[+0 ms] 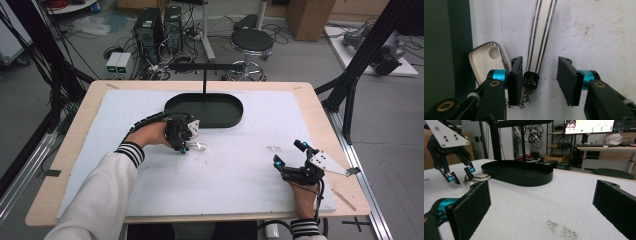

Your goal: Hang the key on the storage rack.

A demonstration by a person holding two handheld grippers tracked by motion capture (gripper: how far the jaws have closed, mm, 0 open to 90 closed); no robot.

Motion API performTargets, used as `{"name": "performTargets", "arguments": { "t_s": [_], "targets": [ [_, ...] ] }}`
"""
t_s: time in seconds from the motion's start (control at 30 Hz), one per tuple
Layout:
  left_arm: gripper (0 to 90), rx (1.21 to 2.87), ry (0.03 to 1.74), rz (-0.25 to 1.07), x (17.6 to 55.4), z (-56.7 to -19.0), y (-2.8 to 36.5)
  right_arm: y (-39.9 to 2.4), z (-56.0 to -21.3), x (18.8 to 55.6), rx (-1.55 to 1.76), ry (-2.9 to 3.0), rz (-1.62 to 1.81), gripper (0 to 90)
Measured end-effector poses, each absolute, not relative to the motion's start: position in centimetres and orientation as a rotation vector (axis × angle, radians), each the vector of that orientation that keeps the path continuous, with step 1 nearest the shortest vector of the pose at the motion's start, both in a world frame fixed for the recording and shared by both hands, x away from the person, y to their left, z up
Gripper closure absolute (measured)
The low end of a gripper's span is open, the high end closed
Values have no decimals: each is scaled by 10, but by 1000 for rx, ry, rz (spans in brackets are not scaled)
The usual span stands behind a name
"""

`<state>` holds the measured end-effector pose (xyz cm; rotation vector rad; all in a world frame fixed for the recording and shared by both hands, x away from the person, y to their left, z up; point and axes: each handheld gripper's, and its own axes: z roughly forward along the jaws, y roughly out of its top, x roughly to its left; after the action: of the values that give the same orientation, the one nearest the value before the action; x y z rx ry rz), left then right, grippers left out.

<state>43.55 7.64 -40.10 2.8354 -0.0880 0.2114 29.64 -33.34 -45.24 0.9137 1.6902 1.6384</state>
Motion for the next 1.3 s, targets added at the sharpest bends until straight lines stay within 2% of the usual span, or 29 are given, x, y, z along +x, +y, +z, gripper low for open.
{"name": "performTargets", "arguments": {
  "t_s": [0.53, 0.73, 1.3],
  "targets": [
    [599, 2867, -62, 188, 439, -405, 74, -333, -452, 297, 913, 1689, 1641, 5],
    [663, 2887, -69, 189, 442, -403, 71, -333, -453, 296, 914, 1689, 1643, 5],
    [734, 2901, -99, 194, 441, -405, 69, -333, -453, 296, 914, 1688, 1644, 4]
  ]
}}
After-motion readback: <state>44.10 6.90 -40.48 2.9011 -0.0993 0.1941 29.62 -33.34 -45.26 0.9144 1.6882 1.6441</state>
